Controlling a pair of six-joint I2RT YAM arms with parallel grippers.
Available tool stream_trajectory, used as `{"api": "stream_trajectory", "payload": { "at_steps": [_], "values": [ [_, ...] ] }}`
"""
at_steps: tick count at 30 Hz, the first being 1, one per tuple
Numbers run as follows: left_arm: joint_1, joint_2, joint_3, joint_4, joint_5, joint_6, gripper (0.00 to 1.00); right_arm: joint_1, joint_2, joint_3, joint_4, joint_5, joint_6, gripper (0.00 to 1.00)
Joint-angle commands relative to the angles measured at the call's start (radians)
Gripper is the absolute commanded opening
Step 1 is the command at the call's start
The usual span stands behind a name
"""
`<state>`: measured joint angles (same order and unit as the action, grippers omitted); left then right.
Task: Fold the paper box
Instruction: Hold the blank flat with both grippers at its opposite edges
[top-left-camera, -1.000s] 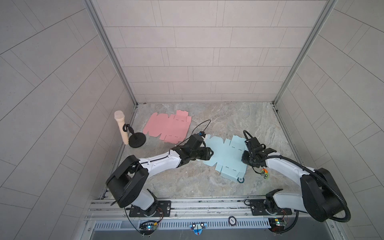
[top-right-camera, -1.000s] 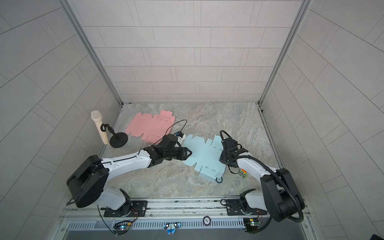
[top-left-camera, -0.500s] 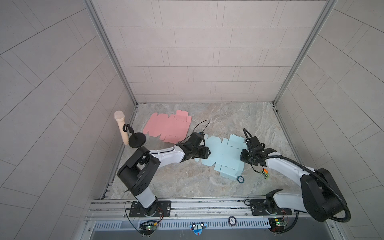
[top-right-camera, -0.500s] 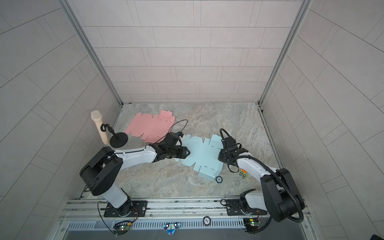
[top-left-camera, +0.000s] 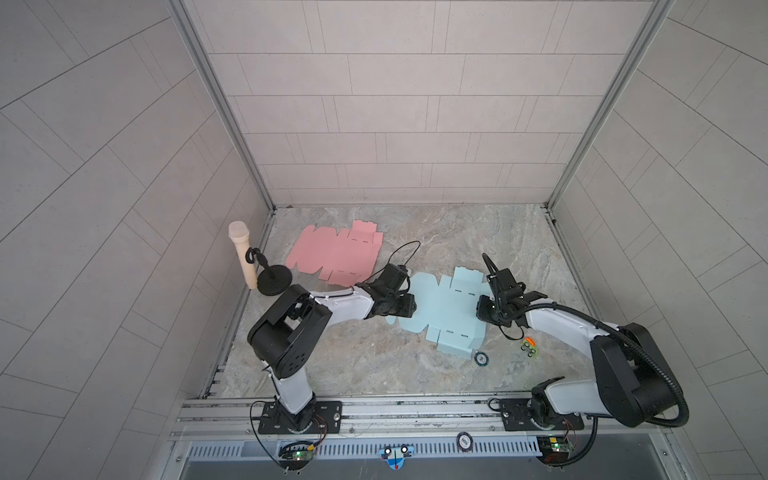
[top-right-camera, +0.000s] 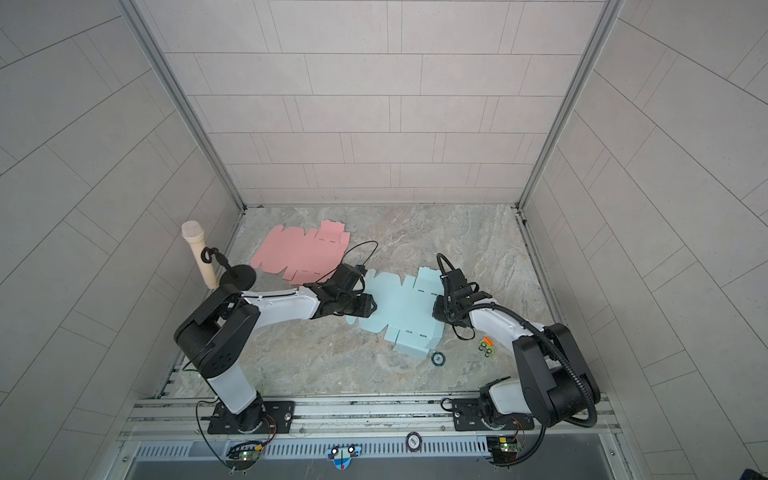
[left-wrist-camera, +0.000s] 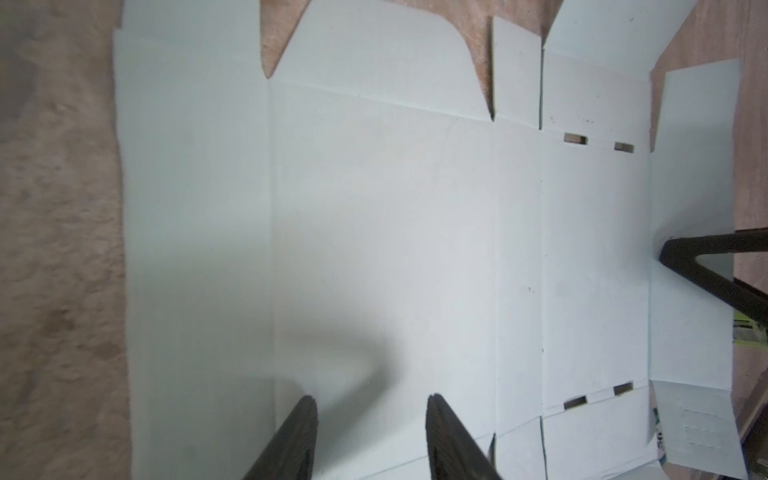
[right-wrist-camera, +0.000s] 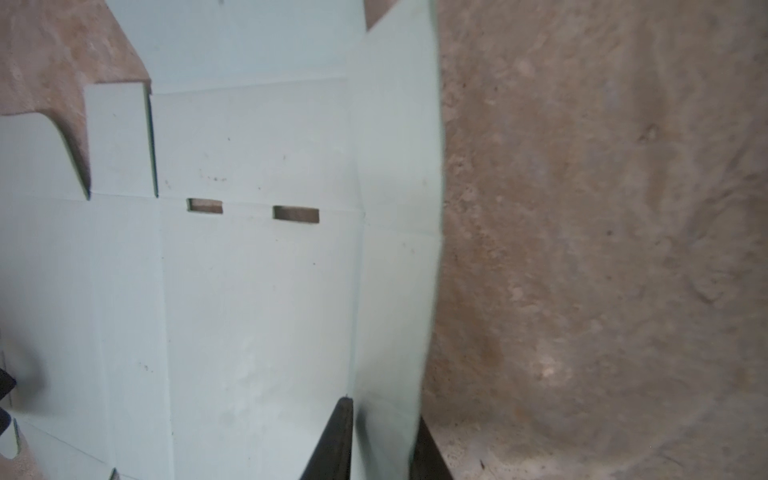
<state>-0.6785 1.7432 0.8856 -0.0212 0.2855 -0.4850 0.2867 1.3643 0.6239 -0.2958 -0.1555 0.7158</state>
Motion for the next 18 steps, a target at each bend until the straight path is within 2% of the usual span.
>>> {"api": "stream_trajectory", "payload": {
  "at_steps": [1, 10, 18],
  "values": [
    [0.000, -0.002, -0.027, -0.005, -0.016, 0.001, 0.46, -0.003, -0.011, 0.001, 0.016, -0.002, 0.017, 0.23],
    [0.000, -0.004, -0.046, 0.021, -0.004, -0.007, 0.46, -0.003, -0.060, -0.052, 0.018, 0.007, 0.033, 0.19],
    [0.000, -0.008, -0.063, 0.032, -0.003, -0.012, 0.46, -0.022, -0.109, -0.093, 0.037, 0.012, 0.095, 0.22]
  ]
}}
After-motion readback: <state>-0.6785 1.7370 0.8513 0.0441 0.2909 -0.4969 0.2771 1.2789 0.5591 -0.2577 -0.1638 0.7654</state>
